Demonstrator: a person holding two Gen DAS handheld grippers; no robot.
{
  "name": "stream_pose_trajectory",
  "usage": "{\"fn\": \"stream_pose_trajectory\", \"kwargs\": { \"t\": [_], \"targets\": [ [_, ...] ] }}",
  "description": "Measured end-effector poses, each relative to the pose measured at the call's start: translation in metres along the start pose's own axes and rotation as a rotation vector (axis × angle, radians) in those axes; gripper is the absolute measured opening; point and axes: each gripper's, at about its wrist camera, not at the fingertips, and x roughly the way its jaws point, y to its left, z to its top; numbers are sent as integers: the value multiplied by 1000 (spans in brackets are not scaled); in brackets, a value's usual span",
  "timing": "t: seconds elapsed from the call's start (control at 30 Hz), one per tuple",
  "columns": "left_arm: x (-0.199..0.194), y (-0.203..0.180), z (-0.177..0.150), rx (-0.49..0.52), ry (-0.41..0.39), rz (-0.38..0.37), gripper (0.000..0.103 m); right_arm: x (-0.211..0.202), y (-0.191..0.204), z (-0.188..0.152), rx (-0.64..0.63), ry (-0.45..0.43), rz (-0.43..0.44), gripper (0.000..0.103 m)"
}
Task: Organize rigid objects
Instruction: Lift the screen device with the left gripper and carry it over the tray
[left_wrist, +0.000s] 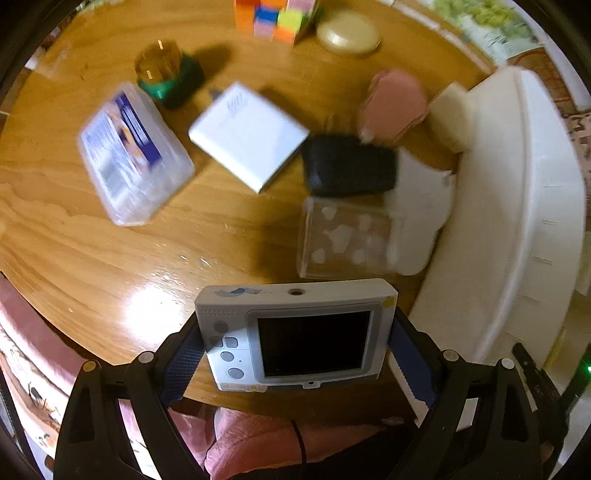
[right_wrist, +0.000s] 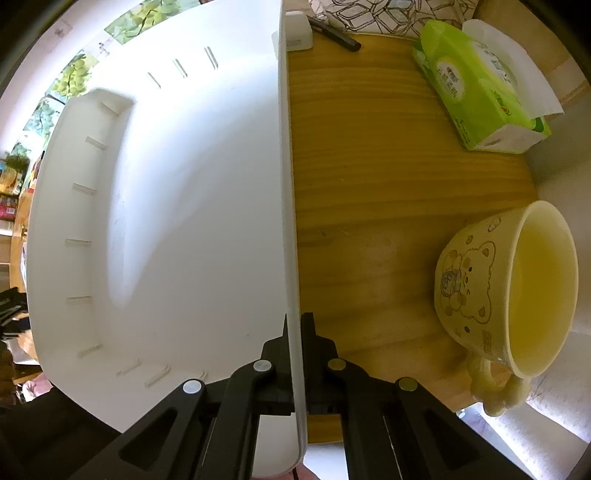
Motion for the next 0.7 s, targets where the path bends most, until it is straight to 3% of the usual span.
{"fn": "stream_pose_trajectory", "kwargs": {
  "t": [0.33, 0.47, 0.7],
  "targets": [
    [-72, -7, -24, 88, -156, -27, 93, 2, 22, -6, -10, 1, -13, 2],
    [-90, -24, -17, 139, -212, -47, 93, 2, 23, -6, -7, 0, -11, 2],
    [-89, -55, -16, 223, -268, -89, 93, 2, 21, -4, -18, 6, -3, 2]
  ]
}}
